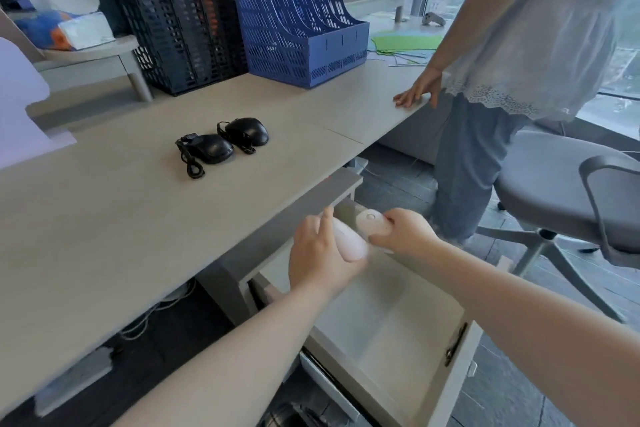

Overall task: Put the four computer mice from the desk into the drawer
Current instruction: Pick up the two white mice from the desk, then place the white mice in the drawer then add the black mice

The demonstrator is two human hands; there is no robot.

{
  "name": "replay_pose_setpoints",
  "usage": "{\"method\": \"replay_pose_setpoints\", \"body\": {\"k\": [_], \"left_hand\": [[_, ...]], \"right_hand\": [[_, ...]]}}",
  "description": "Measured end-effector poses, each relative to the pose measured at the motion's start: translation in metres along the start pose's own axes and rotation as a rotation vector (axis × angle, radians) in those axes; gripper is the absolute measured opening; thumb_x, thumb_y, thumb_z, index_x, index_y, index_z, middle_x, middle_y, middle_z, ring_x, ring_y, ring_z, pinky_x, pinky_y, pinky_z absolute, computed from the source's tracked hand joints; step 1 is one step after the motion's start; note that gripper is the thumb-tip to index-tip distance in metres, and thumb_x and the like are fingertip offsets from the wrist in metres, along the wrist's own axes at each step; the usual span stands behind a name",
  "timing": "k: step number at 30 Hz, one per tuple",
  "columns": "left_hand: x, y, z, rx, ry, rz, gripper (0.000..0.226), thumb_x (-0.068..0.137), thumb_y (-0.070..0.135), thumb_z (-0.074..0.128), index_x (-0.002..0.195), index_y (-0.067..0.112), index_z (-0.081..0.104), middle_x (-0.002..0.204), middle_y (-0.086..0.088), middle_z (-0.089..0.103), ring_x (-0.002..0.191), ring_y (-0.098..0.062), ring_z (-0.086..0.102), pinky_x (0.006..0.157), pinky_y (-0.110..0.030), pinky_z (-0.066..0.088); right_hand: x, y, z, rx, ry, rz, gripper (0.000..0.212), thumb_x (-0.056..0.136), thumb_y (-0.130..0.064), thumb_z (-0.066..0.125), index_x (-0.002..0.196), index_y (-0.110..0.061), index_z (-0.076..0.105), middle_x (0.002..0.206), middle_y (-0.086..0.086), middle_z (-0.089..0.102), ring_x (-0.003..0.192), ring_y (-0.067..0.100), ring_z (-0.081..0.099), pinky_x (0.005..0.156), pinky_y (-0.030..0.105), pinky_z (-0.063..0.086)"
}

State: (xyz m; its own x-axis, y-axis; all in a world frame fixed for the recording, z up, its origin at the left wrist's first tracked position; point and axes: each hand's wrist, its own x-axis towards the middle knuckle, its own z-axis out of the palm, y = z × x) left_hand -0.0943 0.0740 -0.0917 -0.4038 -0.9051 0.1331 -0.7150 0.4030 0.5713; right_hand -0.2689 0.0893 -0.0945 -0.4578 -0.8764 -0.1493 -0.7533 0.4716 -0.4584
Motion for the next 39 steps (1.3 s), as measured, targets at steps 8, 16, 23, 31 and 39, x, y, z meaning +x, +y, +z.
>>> {"method": "replay_pose_setpoints", "body": {"k": [8, 16, 23, 31, 39], "left_hand": [[-0.007, -0.037, 0.061, 0.233, -0.228, -0.176, 0.104, 0.064, 0.059, 0.069, 0.146, 0.026, 0.014, 0.136, -0.007, 0.04, 0.125, -0.024, 0.04, 0.102, -0.032, 0.033], [0.022, -0.068, 0.09, 0.293, -0.362, -0.265, 0.111, 0.062, 0.056, 0.075, 0.147, 0.028, 0.01, 0.142, -0.009, 0.033, 0.131, -0.026, 0.034, 0.105, -0.035, 0.033], [0.025, -0.076, 0.098, 0.306, -0.404, -0.315, 0.112, 0.06, 0.053, 0.079, 0.145, 0.03, 0.012, 0.144, -0.006, 0.031, 0.132, -0.027, 0.038, 0.104, -0.035, 0.033], [0.021, -0.052, 0.056, 0.227, -0.242, -0.136, 0.075, 0.082, 0.052, 0.058, 0.143, 0.022, 0.024, 0.147, -0.005, 0.035, 0.135, -0.025, 0.035, 0.103, -0.039, 0.035], [0.046, -0.013, -0.06, -0.261, 0.18, 0.196, 0.041, 0.08, 0.032, 0.056, 0.119, 0.018, 0.058, 0.094, 0.005, 0.057, 0.077, -0.017, 0.06, 0.077, -0.032, 0.051]], "right_hand": [[0.021, 0.012, 0.063, -0.096, -0.172, -0.023, 0.05, 0.072, -0.044, 0.07, 0.11, -0.013, 0.059, 0.108, 0.004, 0.064, 0.103, 0.026, 0.059, 0.077, 0.029, 0.046], [0.039, 0.017, 0.109, -0.109, -0.254, -0.016, 0.046, 0.072, -0.044, 0.069, 0.1, -0.01, 0.056, 0.101, 0.008, 0.064, 0.106, 0.03, 0.059, 0.072, 0.03, 0.043], [0.041, 0.015, 0.116, -0.085, -0.23, -0.047, 0.06, 0.074, -0.047, 0.07, 0.119, -0.01, 0.055, 0.117, 0.011, 0.065, 0.115, 0.031, 0.057, 0.087, 0.035, 0.046], [0.027, -0.001, 0.078, -0.037, -0.041, -0.089, 0.034, 0.091, -0.034, 0.049, 0.119, -0.015, 0.058, 0.115, 0.004, 0.068, 0.108, 0.028, 0.061, 0.085, 0.036, 0.053], [0.02, -0.078, 0.009, 0.26, 0.433, -0.275, 0.024, 0.093, -0.032, 0.052, 0.098, -0.016, 0.068, 0.091, 0.001, 0.071, 0.094, 0.02, 0.06, 0.077, 0.032, 0.048]]}}
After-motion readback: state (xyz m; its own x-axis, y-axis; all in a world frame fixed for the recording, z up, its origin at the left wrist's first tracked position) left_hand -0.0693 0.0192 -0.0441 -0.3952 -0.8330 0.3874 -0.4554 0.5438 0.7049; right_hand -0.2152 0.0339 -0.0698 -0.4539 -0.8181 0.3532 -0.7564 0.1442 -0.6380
